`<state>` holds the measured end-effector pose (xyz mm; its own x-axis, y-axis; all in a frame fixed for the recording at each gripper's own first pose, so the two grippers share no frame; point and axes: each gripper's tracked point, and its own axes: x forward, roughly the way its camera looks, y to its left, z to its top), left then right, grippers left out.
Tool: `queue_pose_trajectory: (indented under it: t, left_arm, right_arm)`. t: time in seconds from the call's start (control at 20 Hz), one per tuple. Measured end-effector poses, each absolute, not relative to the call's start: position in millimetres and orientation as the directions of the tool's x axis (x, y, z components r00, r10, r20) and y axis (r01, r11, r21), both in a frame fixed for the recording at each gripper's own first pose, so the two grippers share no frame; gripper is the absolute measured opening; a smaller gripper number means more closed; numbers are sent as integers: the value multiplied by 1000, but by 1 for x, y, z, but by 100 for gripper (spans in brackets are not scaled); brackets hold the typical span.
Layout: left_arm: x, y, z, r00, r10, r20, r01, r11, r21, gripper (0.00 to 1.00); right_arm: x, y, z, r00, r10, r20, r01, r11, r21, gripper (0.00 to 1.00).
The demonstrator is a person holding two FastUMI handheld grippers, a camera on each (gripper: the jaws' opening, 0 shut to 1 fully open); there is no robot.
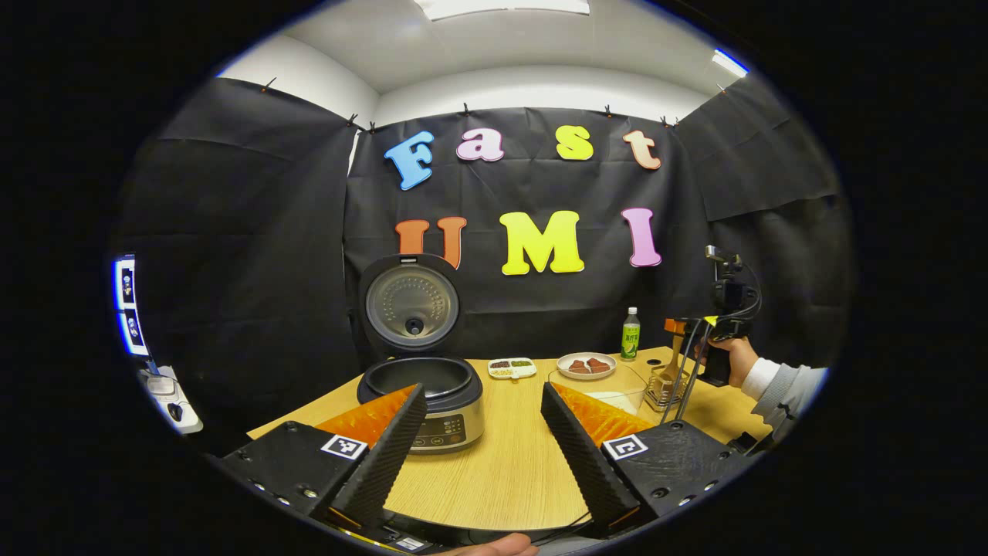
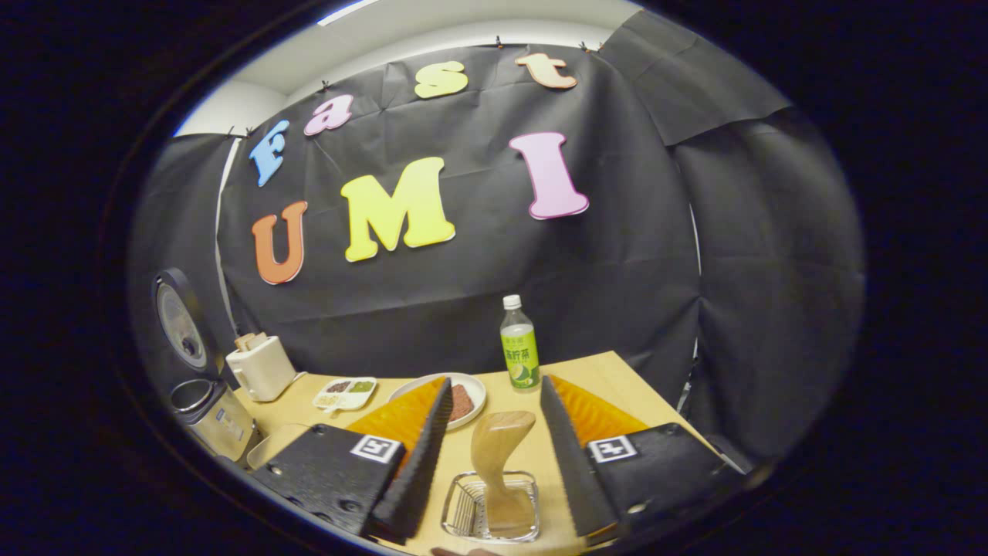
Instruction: Close the left gripper, press the button to open the rice cooker; take a wooden spoon from the chopstick holder with the right hand, scoop a spoonful of rice and pour it into the rice cooker, then put the wooden spoon back into the chopstick holder.
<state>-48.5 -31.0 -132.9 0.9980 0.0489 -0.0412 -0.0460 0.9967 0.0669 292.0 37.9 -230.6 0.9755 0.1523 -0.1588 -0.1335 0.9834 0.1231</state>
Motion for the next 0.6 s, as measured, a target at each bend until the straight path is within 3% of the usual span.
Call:
queue_pose_trajectory:
  t: [0.2,0.6]
  left_arm:
    - [-24,-26,-125,998,43,-50,-40,997,63,94]
    - [6,-7,-77,998,64,5,-65,997,36,94]
  right_arm:
    - [279,28,-208,986,134,-104,-123,987,101,100]
    - [218,23,-174,986,132,-99,-121,986,110,100]
